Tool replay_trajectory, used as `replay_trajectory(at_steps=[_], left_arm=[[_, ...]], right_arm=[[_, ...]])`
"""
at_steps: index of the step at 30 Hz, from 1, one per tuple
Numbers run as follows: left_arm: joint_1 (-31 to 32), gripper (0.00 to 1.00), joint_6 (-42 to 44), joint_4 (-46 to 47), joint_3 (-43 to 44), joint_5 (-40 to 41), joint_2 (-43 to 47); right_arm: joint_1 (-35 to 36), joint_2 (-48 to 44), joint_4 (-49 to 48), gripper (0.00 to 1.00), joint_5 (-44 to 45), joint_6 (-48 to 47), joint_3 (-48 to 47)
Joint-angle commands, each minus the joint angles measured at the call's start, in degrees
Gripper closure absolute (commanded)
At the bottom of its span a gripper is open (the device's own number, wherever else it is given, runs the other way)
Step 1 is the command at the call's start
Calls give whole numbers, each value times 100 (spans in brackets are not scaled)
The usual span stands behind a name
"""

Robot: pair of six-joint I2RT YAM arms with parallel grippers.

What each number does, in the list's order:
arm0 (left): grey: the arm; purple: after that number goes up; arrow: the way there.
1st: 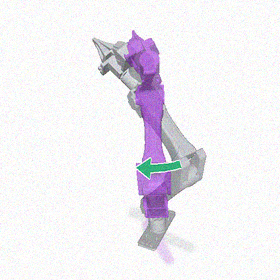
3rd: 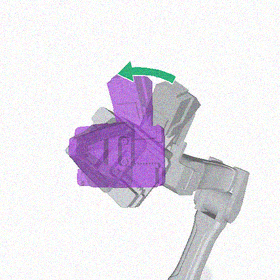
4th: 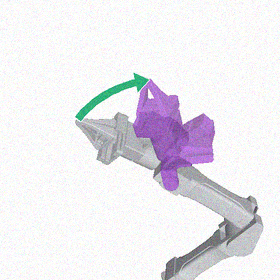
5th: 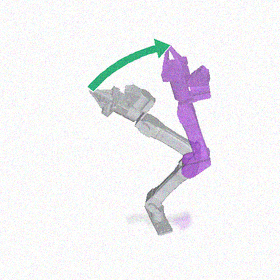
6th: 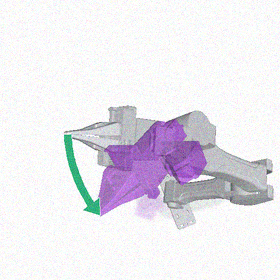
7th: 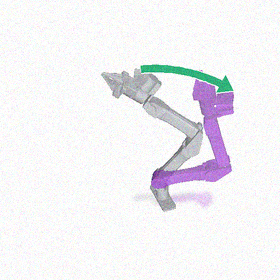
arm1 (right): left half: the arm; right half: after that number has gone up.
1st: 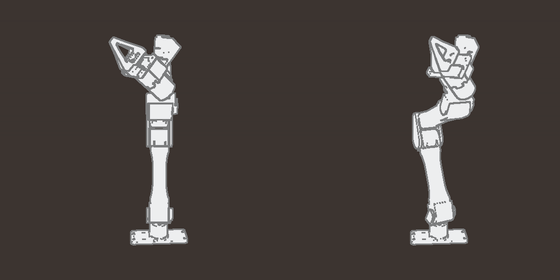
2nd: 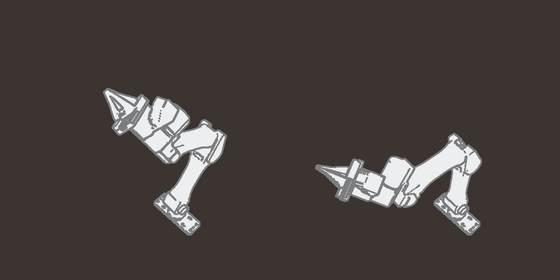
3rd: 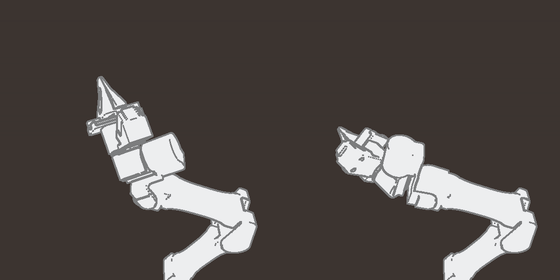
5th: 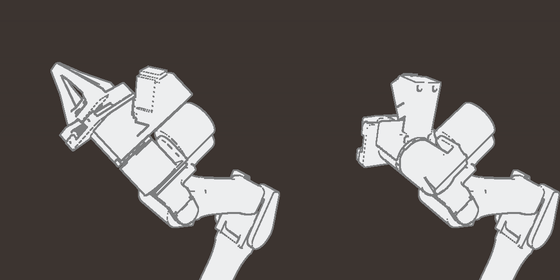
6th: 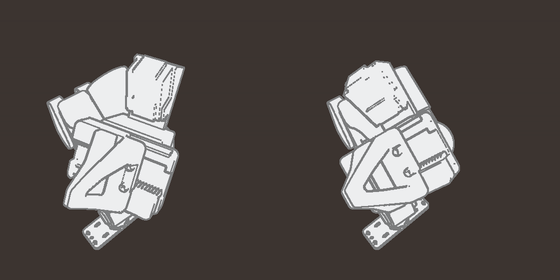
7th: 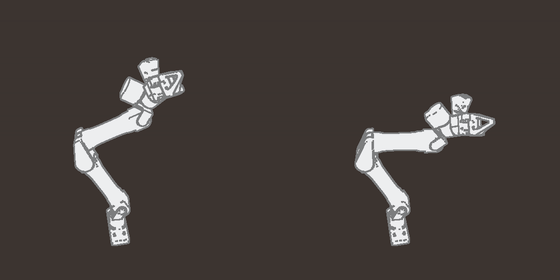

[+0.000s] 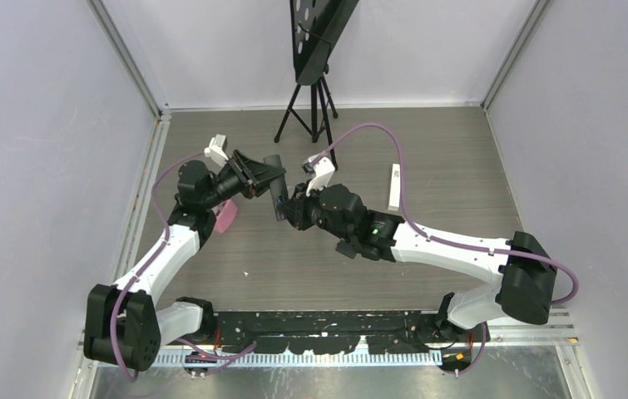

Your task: Load the batteries into the remote control

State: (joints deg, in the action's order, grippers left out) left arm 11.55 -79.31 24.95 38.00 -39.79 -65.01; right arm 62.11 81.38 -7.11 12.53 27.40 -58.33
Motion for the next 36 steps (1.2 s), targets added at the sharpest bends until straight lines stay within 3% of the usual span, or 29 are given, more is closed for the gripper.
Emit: replay_trajectory(at_steps=[1,15,22,30,36], left_arm=[[67,100,-959,1416,399,-189,381],[67,100,-861,1363,331,-169,308],[76,100,-824,1341,318,-188,280],[67,100,-779,1319,308,-214,454],[67,100,-770,1335,313,-205,255]], right_arm=[[115,252,2371,83,-125,-94,422],[115,-312,1941,71,116,133,480],[111,-342,1871,70,241,187,350],[109,-418,2045,55,543,228,83],[108,-509,2274,52,835,280,-158]])
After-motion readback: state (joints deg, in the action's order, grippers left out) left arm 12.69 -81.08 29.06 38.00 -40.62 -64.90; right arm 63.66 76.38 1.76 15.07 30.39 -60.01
